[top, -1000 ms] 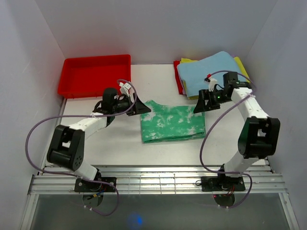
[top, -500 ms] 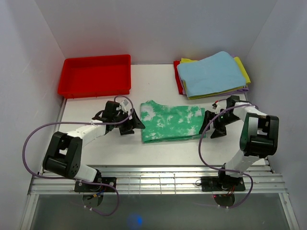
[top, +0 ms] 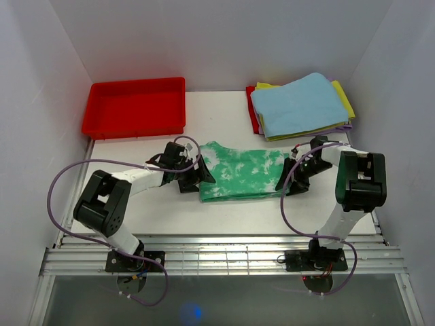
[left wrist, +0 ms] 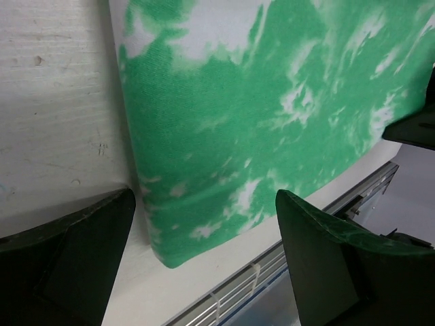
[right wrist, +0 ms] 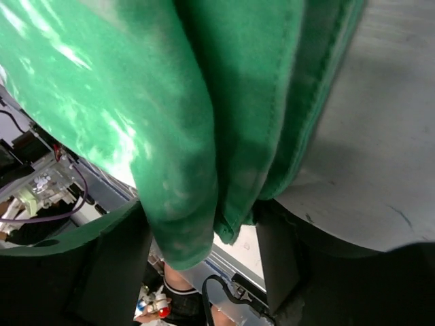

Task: Fold and stack the trousers
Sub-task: Neatly place the folded trousers to the corner

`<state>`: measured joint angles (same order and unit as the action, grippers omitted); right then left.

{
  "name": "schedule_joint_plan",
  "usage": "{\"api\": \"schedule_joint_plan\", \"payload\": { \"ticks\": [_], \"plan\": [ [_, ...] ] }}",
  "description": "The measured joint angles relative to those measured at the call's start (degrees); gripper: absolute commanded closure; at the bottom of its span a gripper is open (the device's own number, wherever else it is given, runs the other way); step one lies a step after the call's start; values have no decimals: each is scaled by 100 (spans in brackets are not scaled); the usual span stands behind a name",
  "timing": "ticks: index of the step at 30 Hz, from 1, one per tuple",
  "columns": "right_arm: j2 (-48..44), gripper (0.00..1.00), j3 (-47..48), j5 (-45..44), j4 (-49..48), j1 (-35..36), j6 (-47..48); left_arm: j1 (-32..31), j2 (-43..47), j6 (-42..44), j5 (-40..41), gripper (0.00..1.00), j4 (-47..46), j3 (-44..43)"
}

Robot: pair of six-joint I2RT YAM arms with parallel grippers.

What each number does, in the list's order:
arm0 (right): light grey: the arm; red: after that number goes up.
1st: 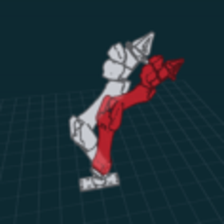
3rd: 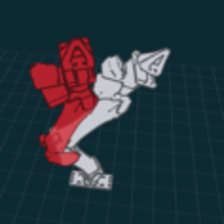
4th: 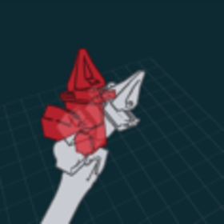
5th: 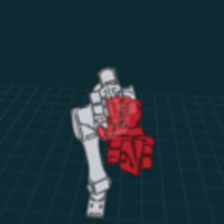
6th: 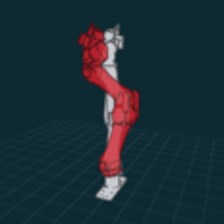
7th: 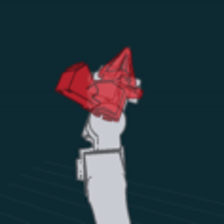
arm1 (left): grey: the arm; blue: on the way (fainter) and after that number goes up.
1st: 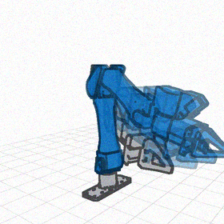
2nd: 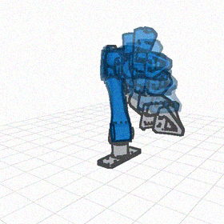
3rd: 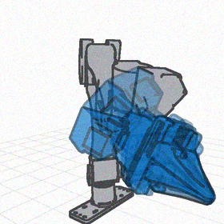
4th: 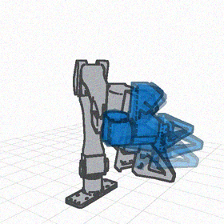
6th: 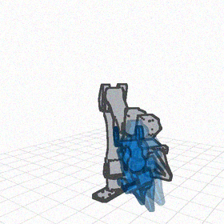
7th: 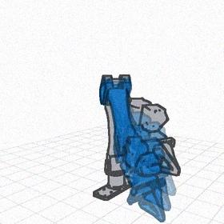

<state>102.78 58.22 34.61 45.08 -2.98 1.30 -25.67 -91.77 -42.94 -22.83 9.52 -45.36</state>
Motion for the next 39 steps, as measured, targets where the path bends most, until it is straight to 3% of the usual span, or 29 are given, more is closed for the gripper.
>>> {"api": "schedule_joint_plan", "payload": {
  "ticks": [3, 4, 6, 9, 12, 13, 14, 18, 29, 39],
  "plan": [
    [20, 54, -87, 2, -199, 85, 20, -26, -57, -114, -61, 9, -101, -2],
    [20, 64, -114, -2, -249, 101, 17, -68, -76, -151, -68, 15, -136, -2],
    [17, 81, -138, 20, -332, 125, 37, -155, -105, -195, -50, 19, -125, -2],
    [-35, 92, -162, 20, -367, 125, 66, -223, -114, -232, -2, 21, -17, -13],
    [-107, 92, -201, 17, -422, 127, 55, -245, -61, -275, 46, 28, 214, -17],
    [-125, 92, -214, 9, -442, 131, 57, -256, -39, -302, 63, 33, 304, -9],
    [-142, 92, -225, 7, -455, 133, 57, -262, -37, -308, 85, 51, 393, -4],
    [-212, 92, -258, 9, -487, 151, 68, -269, -50, -345, 140, 100, 595, 66],
    [-1449, 92, -184, -391, -378, 214, 474, -686, 420, 256, 752, 100, 1213, -752],
    [-2555, 92, 1233, -955, 101, 199, 1200, -1495, 1097, 1211, 1626, 100, 1250, -1768]
  ]
}}
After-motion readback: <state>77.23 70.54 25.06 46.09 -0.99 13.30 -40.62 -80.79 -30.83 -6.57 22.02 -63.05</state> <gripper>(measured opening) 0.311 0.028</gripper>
